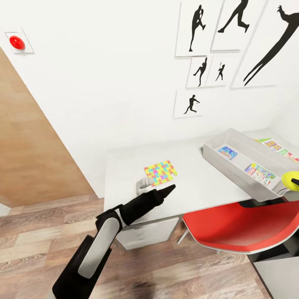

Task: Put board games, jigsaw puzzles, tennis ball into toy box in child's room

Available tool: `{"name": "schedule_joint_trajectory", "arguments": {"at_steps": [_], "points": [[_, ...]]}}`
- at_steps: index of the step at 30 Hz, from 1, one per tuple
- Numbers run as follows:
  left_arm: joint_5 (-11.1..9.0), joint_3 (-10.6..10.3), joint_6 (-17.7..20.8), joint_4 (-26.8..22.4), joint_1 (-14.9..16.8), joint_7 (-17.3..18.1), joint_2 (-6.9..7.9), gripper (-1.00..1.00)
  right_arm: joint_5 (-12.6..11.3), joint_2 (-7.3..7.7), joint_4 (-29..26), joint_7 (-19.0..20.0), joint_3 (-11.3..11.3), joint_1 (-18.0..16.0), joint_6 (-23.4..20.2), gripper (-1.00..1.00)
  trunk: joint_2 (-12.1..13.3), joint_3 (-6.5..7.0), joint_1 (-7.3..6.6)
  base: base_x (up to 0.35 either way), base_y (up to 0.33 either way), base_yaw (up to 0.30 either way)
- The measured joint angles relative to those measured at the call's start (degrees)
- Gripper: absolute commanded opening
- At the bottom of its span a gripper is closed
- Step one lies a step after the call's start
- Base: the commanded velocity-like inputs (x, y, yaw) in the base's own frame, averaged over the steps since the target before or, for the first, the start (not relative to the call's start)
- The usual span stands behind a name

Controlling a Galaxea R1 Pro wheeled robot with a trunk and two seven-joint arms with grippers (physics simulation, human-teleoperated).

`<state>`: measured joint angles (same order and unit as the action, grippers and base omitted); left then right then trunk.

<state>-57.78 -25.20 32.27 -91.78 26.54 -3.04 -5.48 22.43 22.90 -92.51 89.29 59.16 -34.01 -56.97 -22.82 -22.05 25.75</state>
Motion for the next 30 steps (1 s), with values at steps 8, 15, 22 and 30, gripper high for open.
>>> {"name": "schedule_joint_trajectory", "arguments": {"at_steps": [8,15,22,30], "points": [[-2.72,-2.79,1.42,-0.10,2.77,-9.41,-1.21,1.00,0.00,0.50,0.00,0.00,-0.04,0.04,-0.06,-1.00,0.00,0.68,0.00,0.001,-0.001,0.000],[-4.42,-3.45,1.58,-0.15,3.49,-12.46,-1.47,1.00,0.02,0.35,0.00,0.00,-0.31,0.15,-0.12,-1.00,0.00,1.27,0.00,0.000,0.000,0.000],[-4.68,-3.57,1.44,-0.16,3.61,-13.22,-1.47,1.00,0.07,0.23,0.00,0.00,-0.61,0.18,-0.08,-1.00,0.01,1.77,-0.02,0.079,-0.029,0.000],[-4.42,-3.61,1.43,-0.16,3.64,-13.41,-1.43,1.00,0.60,-0.13,0.04,-0.42,-0.89,0.20,0.04,-1.00,0.00,1.95,-0.03,0.254,-0.127,0.000]]}}
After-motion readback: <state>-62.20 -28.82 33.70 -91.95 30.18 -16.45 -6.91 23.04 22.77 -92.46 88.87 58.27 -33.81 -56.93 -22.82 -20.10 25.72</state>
